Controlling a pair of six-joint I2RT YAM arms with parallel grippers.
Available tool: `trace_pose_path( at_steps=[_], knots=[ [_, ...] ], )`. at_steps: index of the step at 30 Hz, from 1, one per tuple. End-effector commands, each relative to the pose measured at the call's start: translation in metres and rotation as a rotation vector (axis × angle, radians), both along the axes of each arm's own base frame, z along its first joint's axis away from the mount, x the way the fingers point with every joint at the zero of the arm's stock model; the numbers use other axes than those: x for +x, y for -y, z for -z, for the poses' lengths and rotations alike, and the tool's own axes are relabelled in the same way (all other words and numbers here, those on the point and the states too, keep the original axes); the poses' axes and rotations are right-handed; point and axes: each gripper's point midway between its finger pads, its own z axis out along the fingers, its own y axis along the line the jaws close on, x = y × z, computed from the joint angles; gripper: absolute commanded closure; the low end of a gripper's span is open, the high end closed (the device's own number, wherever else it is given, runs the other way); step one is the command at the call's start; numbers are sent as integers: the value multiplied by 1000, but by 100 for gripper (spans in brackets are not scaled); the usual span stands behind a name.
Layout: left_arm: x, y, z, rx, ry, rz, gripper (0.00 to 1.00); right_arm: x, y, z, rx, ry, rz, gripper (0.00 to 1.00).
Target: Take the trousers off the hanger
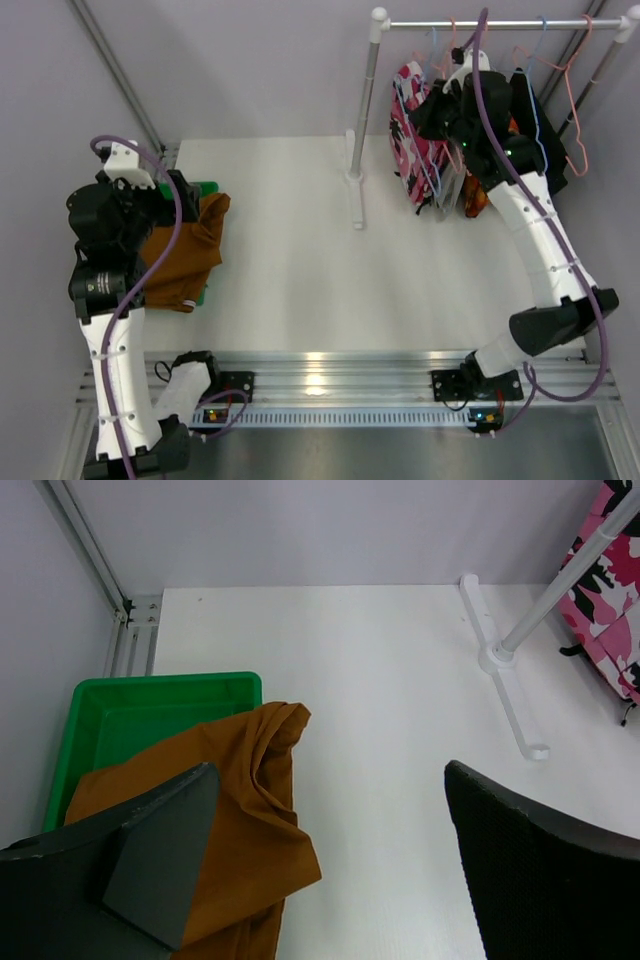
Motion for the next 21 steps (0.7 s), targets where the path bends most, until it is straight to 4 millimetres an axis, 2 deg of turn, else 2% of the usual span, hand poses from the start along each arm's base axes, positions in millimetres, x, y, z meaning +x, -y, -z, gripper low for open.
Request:
trace_pose_path(
  at_steps=[1,4,9,10,12,16,21],
  knots=[
    [0,6,-5,-41,34,17,1,27,-3,-65,71,200,-2,100],
    [-2,6,0,-48,23,17,1,50,-10,-79,90,257,4,100],
    [-9,6,5,-45,22,9,1,84,-18,-80,75,288,12,100],
    [-10,6,5,-43,23,6,1,94,-22,-77,69,297,7,100],
    [-10,5,9,-39,18,5,1,101,-28,-73,60,299,-14,100],
    [-9,1,17,-18,-9,-9,1,121,-38,-51,49,270,-27,100],
    [-12,-2,21,-5,-14,-24,1,126,-41,-33,60,232,-25,100]
  ],
)
